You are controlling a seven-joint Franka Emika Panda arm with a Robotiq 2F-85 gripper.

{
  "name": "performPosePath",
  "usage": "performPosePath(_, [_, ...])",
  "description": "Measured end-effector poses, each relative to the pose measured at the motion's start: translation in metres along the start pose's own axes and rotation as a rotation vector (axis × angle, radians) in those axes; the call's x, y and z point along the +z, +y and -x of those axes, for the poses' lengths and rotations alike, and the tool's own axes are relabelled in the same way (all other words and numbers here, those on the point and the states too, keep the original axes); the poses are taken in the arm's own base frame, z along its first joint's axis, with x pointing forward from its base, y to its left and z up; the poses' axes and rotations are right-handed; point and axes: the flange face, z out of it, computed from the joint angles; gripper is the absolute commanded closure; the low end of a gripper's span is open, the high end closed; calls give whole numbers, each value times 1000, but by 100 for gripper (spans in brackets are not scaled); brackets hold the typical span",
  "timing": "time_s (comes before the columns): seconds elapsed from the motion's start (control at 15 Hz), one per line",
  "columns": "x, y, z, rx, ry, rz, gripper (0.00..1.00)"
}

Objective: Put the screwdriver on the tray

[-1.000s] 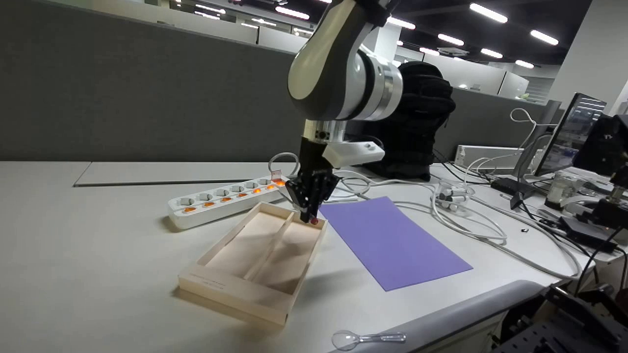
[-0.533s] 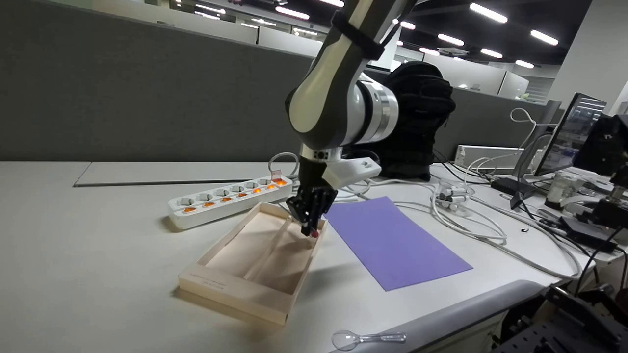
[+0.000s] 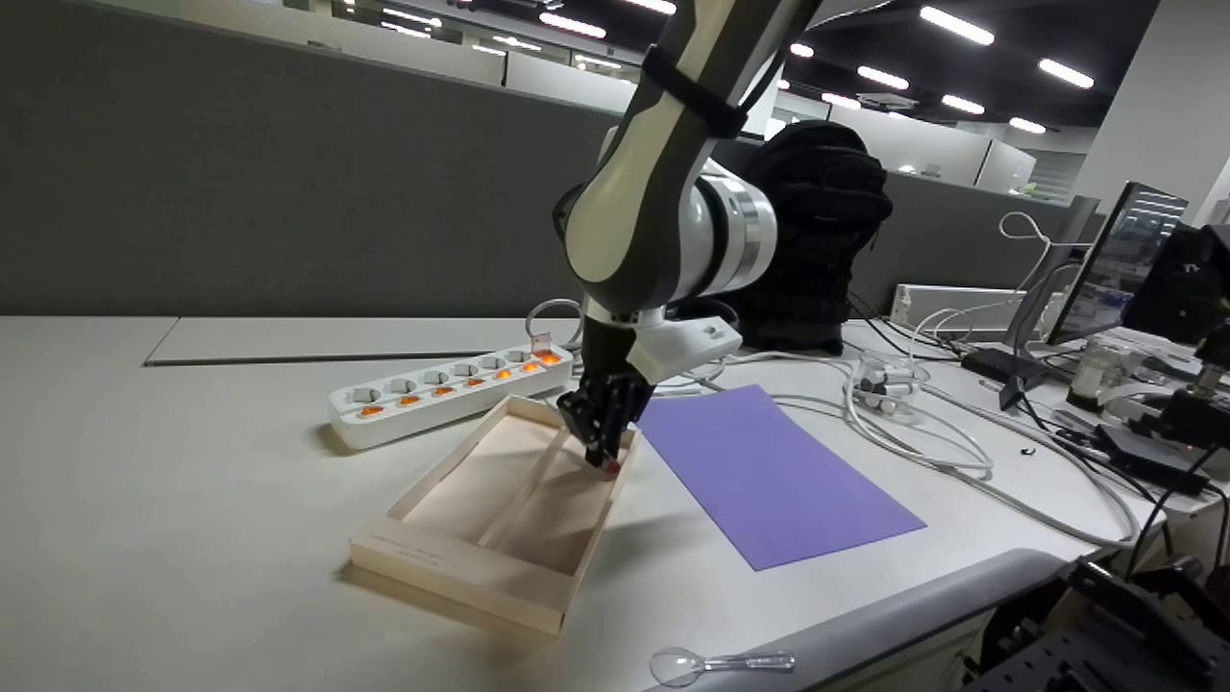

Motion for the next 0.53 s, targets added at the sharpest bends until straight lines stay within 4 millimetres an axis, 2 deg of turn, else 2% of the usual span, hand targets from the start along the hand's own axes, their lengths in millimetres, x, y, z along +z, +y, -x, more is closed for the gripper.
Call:
performPosePath(0.4, [-2, 2, -1, 10, 3, 2, 3])
performPosePath(0.53, [-8, 3, -3, 13, 15, 4, 0])
